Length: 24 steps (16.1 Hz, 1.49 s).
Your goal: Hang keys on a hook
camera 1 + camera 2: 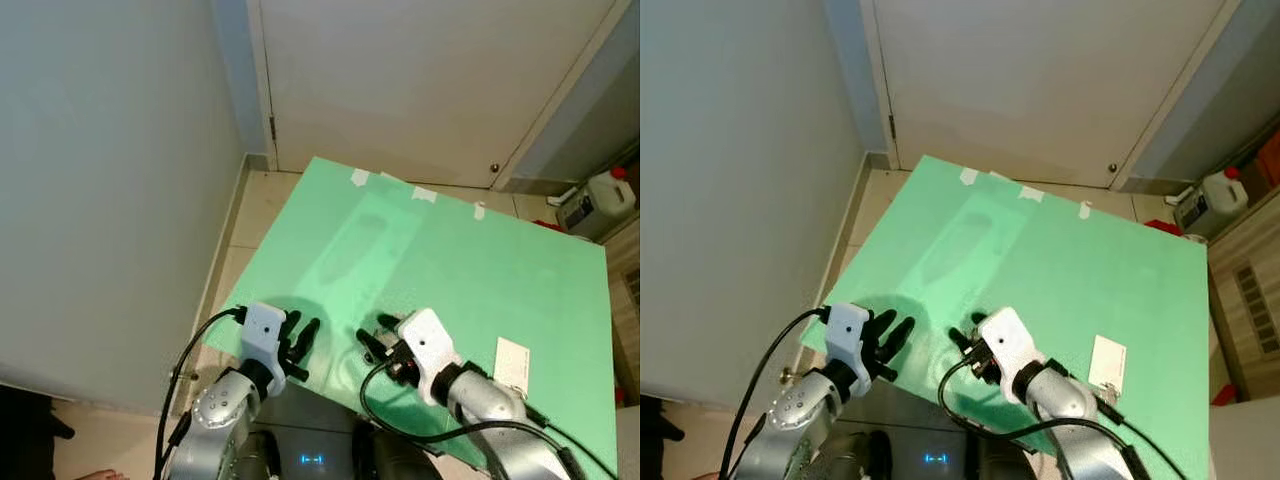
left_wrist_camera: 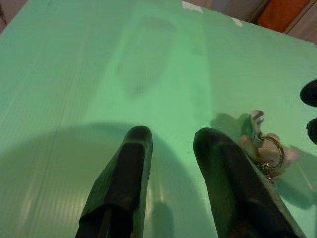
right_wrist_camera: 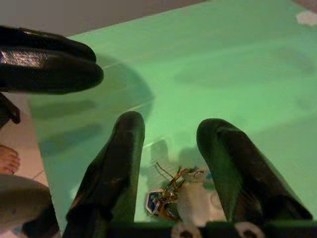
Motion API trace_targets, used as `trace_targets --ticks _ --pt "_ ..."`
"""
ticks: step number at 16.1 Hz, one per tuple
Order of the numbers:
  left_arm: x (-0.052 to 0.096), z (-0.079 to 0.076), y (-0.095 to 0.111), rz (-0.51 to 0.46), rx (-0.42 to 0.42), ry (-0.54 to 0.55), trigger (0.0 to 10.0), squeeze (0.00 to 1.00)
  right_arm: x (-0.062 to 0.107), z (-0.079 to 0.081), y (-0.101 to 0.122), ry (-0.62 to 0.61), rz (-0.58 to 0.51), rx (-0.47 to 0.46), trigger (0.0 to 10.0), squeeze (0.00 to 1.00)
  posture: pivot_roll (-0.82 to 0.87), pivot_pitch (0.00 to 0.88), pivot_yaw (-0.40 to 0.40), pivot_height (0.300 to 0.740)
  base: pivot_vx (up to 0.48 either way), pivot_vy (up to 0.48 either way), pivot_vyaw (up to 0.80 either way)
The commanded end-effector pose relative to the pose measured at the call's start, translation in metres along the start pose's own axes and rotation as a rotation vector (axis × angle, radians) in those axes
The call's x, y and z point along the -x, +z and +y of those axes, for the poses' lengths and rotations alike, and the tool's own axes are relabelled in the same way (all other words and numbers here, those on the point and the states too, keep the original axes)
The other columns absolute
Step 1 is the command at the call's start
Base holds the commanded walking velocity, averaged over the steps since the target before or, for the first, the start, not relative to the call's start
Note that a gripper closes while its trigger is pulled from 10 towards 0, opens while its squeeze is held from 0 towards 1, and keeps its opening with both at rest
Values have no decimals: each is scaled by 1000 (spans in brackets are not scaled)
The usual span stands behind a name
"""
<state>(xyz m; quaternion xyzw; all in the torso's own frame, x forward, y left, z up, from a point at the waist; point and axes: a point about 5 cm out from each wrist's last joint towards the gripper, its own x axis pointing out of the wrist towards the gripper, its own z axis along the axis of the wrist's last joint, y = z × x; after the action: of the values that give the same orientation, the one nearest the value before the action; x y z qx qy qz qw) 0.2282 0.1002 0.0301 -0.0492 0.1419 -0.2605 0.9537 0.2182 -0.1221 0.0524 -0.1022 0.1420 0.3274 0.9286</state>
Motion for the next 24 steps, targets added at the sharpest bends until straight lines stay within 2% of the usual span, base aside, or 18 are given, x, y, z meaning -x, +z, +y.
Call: trace_targets --ticks 1,2,3,5,6,11,12,14,16,21,24 --pt "2 -3 -3 10 5 -9 10000 0 3 3 -5 12 30 -2 10000 933 43 202 4 740 0 0 0" --pt "3 -3 -3 10 6 -12 10000 0 2 -1 -15 -42 89 39 10000 0 45 204 5 740 0 0 0" --pt "3 -3 -3 10 6 -13 10000 0 2 -2 -17 -55 102 48 10000 0 47 203 4 740 0 0 0" --pt "4 -5 -1 4 6 -20 10000 0 0 -12 -24 -165 145 59 10000 0 49 203 8 740 0 0 0" --pt "4 -4 -1 3 5 -21 10000 0 0 -12 -27 -173 154 52 10000 0 51 204 11 740 0 0 0" --pt "1 -4 1 3 5 -27 10000 0 0 -9 -29 -165 167 40 10000 0 47 201 12 740 0 0 0" --pt "1 -4 1 1 4 -28 10000 0 0 -7 -30 -152 165 14 10000 0 44 200 11 740 0 0 0" --pt "0 -4 2 -2 11 -26 10000 0 -1 3 -19 -74 83 -52 10000 0 44 201 9 740 0 0 0" --pt "0 -5 2 -1 12 -31 10000 0 -1 9 -22 -19 109 26 10000 0 45 204 6 740 0 0 0" --pt "0 -7 5 -13 18 -35 10000 0 -2 0 -35 -91 194 59 10000 0 48 208 6 740 0 0 0" --pt "1 -6 4 -11 20 -33 10000 0 -5 3 -42 -82 236 65 10000 0 46 210 7 740 0 0 0"
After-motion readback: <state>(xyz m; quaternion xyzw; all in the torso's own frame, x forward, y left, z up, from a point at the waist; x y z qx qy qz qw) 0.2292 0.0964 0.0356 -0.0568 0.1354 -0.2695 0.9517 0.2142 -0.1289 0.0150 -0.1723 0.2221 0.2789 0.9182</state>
